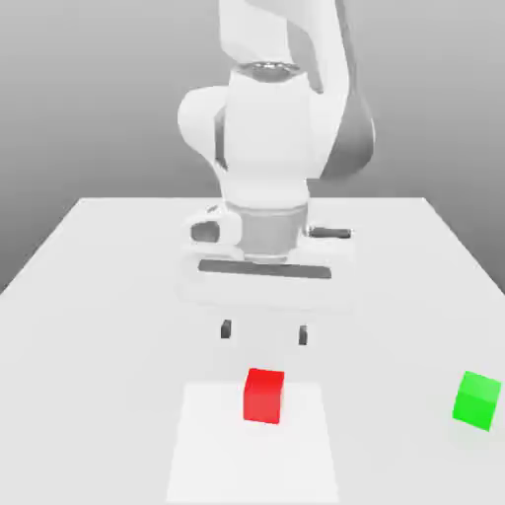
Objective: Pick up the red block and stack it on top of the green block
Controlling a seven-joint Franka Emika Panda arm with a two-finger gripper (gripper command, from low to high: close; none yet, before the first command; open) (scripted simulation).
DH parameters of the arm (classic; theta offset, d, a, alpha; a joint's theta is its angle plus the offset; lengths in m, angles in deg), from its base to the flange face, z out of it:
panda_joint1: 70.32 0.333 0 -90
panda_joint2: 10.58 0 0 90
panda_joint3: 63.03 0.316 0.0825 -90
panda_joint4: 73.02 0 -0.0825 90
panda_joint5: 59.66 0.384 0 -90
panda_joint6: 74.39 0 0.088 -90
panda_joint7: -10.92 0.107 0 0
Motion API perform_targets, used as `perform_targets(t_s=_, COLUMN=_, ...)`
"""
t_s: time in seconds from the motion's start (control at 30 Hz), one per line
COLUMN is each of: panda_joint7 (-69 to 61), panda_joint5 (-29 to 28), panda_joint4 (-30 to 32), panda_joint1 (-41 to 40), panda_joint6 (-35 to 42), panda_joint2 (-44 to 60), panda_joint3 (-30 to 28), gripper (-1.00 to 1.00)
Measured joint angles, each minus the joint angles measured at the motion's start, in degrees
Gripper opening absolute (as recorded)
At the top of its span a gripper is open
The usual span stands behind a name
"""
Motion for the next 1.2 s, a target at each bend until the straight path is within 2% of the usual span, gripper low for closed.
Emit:
perform_targets(t_s=0.2, panda_joint7=2.5, panda_joint5=-3.0, panda_joint4=-0.7, panda_joint1=1.4, panda_joint6=-10.8, panda_joint2=13.0, panda_joint3=-2.2, gripper=0.0)
perform_targets(t_s=0.23, panda_joint7=2.7, panda_joint5=-3.2, panda_joint4=-0.9, panda_joint1=2.0, panda_joint6=-12.3, panda_joint2=14.6, panda_joint3=-2.7, gripper=-1.0)
perform_targets(t_s=0.47, panda_joint7=2.9, panda_joint5=-3.5, panda_joint4=-1.0, panda_joint1=2.0, panda_joint6=-12.5, panda_joint2=14.9, panda_joint3=-2.8, gripper=-1.0)
perform_targets(t_s=0.7, panda_joint7=0.5, panda_joint5=-0.2, panda_joint4=0.9, panda_joint1=1.5, panda_joint6=-1.4, panda_joint2=1.9, panda_joint3=-1.4, gripper=-1.0)
perform_targets(t_s=1.07, panda_joint7=1.5, panda_joint5=-3.2, panda_joint4=-17.8, panda_joint1=25.4, panda_joint6=11.4, panda_joint2=8.1, panda_joint3=11.9, gripper=-1.0)
perform_targets(t_s=1.2, panda_joint7=4.6, panda_joint5=-7.5, panda_joint4=-20.1, panda_joint1=27.6, panda_joint6=7.0, panda_joint2=15.0, panda_joint3=10.8, gripper=-1.0)
